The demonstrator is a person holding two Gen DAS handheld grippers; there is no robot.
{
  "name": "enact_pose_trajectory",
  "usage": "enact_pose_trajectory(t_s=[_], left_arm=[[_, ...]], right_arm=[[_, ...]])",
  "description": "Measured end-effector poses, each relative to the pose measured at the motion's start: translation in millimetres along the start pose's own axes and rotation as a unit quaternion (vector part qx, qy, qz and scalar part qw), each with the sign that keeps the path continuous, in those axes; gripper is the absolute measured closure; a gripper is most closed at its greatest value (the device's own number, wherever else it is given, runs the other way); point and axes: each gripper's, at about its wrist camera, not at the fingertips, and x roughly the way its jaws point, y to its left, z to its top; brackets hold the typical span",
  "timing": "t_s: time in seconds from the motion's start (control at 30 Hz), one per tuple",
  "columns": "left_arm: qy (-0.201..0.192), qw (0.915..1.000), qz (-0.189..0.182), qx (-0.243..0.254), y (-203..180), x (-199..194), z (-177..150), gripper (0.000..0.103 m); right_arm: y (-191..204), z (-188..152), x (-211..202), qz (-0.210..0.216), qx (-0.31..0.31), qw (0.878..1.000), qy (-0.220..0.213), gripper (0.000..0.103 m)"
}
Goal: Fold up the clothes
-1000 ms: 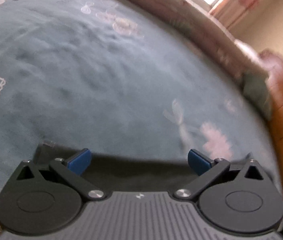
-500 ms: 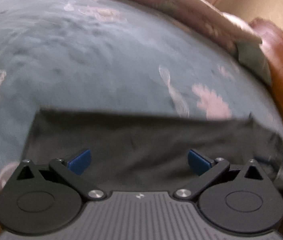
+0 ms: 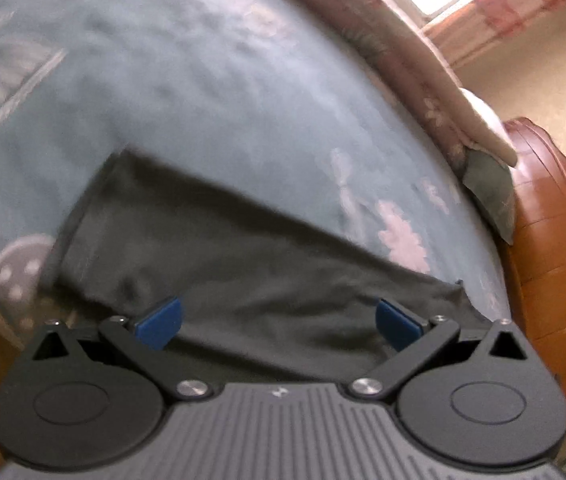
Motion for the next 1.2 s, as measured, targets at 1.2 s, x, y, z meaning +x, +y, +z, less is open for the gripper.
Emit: enact_pose_trajectory(t_s=[1.2], left_arm=[[-0.114,0.9532,-0.129,-0.249,87.9,0.8,-18.9,0.001]], right_arm=[[0.4,-1.8,0.5,-0.002,0.002,1.000,-0.005,0.000]])
